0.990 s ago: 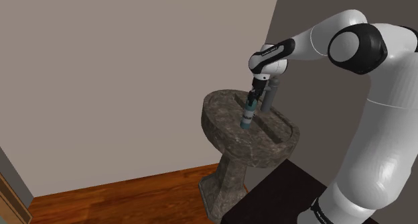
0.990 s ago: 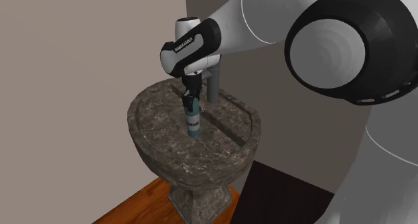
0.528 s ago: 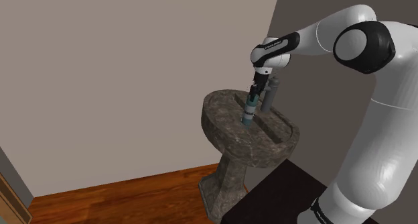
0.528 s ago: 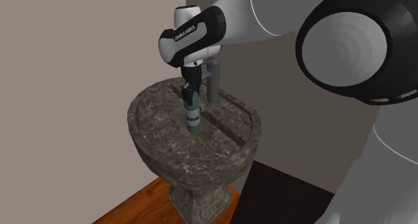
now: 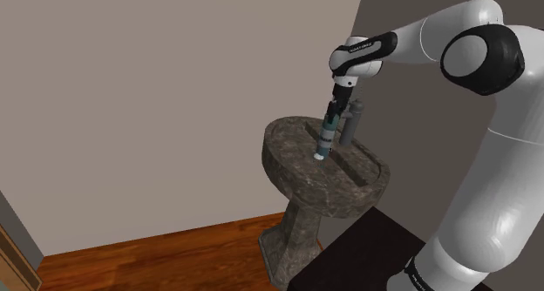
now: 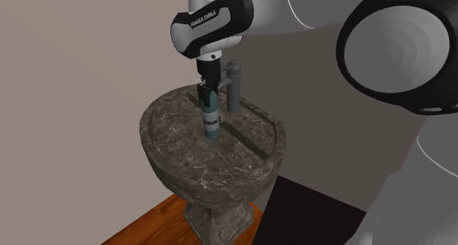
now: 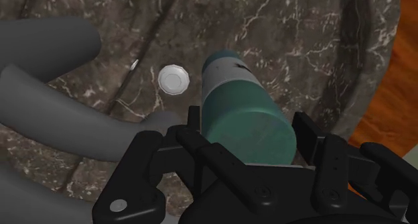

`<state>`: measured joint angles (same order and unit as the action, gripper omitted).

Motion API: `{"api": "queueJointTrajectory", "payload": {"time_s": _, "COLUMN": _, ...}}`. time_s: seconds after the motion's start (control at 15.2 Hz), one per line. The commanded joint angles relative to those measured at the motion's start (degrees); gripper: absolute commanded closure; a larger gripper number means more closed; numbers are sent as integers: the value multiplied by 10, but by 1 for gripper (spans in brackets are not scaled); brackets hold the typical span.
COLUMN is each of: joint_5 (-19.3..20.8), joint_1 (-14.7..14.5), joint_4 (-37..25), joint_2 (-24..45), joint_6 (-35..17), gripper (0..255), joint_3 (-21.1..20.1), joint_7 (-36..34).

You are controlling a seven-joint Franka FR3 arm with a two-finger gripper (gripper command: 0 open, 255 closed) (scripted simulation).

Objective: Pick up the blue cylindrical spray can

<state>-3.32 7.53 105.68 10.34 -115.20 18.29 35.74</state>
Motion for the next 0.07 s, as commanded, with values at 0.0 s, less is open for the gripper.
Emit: {"api": "queueJointTrajectory", "payload": {"time_s": 0.0, "joint_5": 1, "joint_1": 0, "joint_4": -2, "joint_2": -3, "joint_6": 4, "gripper": 255, "joint_3": 0, "joint_7": -1}}
